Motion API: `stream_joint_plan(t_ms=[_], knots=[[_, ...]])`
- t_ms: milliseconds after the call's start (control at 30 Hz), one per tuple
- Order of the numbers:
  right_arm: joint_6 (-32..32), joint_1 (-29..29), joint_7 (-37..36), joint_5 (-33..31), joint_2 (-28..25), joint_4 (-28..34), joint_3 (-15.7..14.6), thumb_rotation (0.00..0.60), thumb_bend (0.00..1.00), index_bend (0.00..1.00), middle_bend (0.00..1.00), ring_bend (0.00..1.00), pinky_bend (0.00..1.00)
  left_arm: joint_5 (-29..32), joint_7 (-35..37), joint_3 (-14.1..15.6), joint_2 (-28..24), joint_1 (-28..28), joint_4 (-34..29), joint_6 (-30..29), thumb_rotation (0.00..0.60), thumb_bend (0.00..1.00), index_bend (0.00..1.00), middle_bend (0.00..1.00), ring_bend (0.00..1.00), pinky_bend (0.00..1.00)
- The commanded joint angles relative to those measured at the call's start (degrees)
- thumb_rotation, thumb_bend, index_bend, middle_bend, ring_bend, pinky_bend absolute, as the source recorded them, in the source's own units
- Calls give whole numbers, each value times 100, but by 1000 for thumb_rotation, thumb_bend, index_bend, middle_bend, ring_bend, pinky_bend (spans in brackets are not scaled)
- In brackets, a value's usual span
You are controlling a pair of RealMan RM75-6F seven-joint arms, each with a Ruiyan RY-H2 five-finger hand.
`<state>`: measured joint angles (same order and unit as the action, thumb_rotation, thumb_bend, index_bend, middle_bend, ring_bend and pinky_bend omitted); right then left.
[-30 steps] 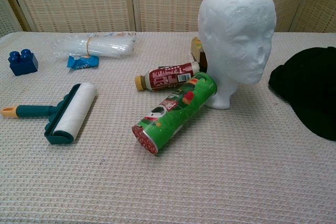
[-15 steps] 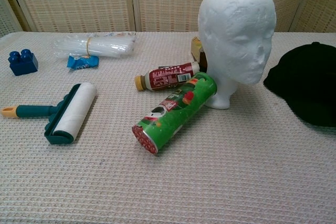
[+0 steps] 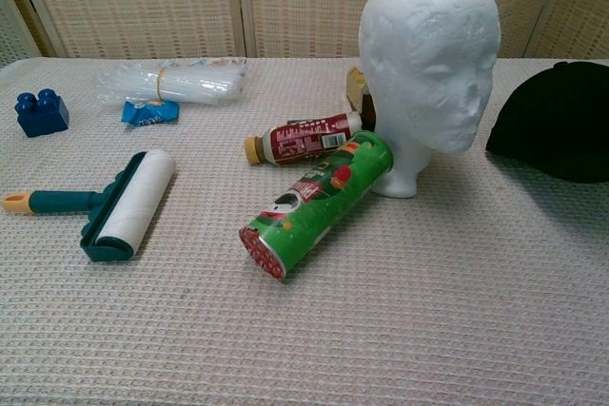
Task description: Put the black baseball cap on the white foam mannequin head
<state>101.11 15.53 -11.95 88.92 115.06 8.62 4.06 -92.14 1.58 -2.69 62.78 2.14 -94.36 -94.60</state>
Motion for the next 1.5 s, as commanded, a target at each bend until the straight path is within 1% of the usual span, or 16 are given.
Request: stream_joint_plan(t_ms=[33, 200, 467, 600, 733, 867, 967, 1100, 1200, 1333, 1500], knots=[[267, 66, -179, -132, -42, 39, 148, 600, 390, 876, 265, 0, 0, -11, 9, 5, -5, 0, -2, 3, 600, 128, 91, 103, 12, 172], [713, 233, -478, -407, -151, 161, 478, 600, 383, 903, 289, 0, 0, -21, 8, 13, -10, -3, -4, 9, 600, 128, 91, 100, 12, 173], [1090, 636, -655, -744, -457, 421, 930, 600, 382, 907, 292, 0, 0, -71, 6, 37, -13, -16, -14, -3, 600, 127, 91, 96, 12, 172], [1299, 907, -633, -862, -677, 683, 1150, 600, 379, 912, 294, 0, 0, -98, -13, 66, -8, -10, -16, 33, 600, 127, 91, 96, 12, 172], [1459, 1173, -433, -896, -911, 1027, 1302, 600, 379, 912, 294, 0, 0, -103, -24, 77, -4, -6, -17, 58, 600, 127, 90, 96, 12, 172], [1588, 1461, -57, -883, -1159, 1489, 1441, 600, 371, 915, 298, 0, 0, -87, -27, 80, -4, 0, -21, 86, 600, 128, 91, 96, 12, 172], [1672, 1663, 306, -857, -1373, 1945, 1554, 600, 370, 917, 301, 0, 0, -61, -13, 77, -7, 4, -27, 111, 600, 127, 91, 96, 12, 173], [1769, 1939, 962, -756, -1711, 2698, 1696, 600, 370, 917, 305, 0, 0, -18, 8, 66, -9, 18, -29, 154, 600, 127, 91, 96, 12, 173], [1694, 2142, 1441, -668, -1972, 3307, 1783, 600, 370, 917, 307, 0, 0, 31, 41, 50, -16, 36, -25, 200, 600, 127, 91, 96, 12, 173], [1603, 2442, 2141, -370, -2193, 3983, 1764, 600, 368, 917, 309, 0, 0, 98, 61, 30, -6, 65, -16, 271, 600, 128, 90, 96, 12, 174], [1338, 2907, 2919, -16, -2224, 4594, 1774, 600, 367, 917, 310, 0, 0, 157, 80, 8, -12, 76, -24, 303, 600, 127, 91, 95, 12, 175]])
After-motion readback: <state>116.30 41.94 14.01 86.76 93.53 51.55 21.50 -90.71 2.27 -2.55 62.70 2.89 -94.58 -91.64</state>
